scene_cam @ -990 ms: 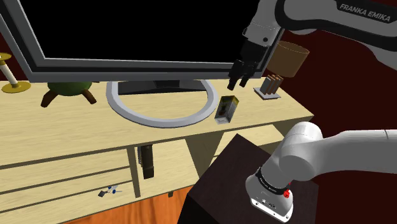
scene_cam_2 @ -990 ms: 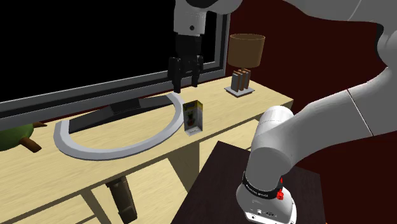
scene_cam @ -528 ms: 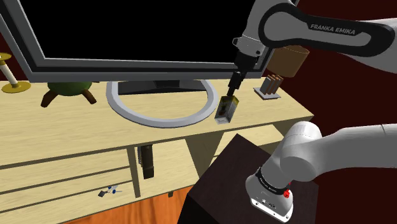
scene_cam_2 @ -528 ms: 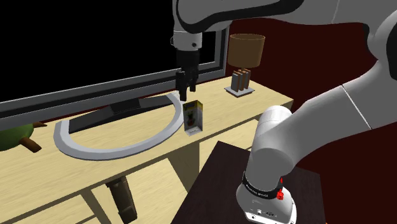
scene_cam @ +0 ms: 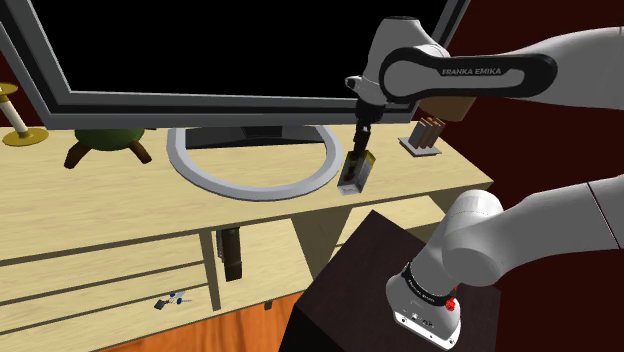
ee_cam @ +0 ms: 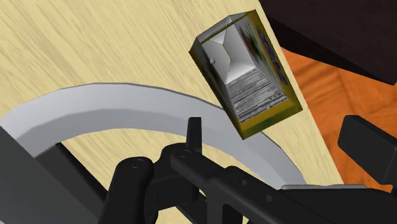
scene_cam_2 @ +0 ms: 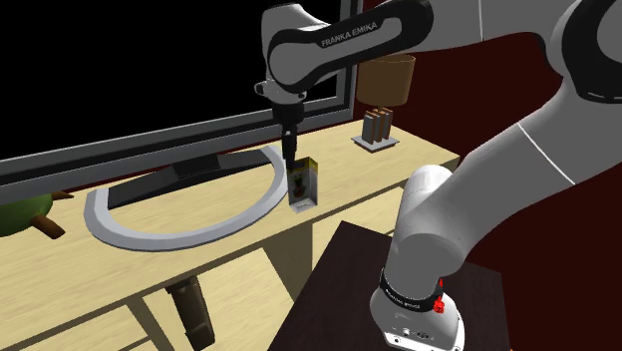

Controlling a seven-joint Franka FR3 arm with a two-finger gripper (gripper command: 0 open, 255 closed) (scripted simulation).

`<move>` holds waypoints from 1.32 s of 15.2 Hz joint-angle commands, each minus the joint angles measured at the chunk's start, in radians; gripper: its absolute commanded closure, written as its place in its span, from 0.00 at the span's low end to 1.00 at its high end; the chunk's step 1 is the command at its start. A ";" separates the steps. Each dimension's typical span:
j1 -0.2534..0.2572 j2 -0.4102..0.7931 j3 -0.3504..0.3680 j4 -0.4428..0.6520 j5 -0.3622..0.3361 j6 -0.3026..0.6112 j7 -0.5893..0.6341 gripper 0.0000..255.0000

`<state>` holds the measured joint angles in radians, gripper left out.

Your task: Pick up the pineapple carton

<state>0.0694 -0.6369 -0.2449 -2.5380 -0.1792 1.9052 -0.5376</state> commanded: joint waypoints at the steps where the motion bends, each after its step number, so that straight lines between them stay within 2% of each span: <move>1: 0.001 0.009 -0.005 -0.021 -0.007 0.032 -0.008 0.00; 5: -0.002 0.027 -0.015 -0.071 -0.014 0.100 -0.006 0.00; 7: -0.002 0.027 -0.015 -0.071 -0.014 0.100 -0.006 0.00; 8: -0.002 0.027 -0.015 -0.068 -0.014 0.098 -0.006 1.00; 17: -0.002 0.027 -0.015 -0.071 -0.014 0.100 -0.006 1.00; 20: 0.000 0.015 -0.008 -0.039 -0.009 0.055 -0.007 1.00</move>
<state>0.0697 -0.6183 -0.2538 -2.5853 -0.1890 1.9734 -0.5432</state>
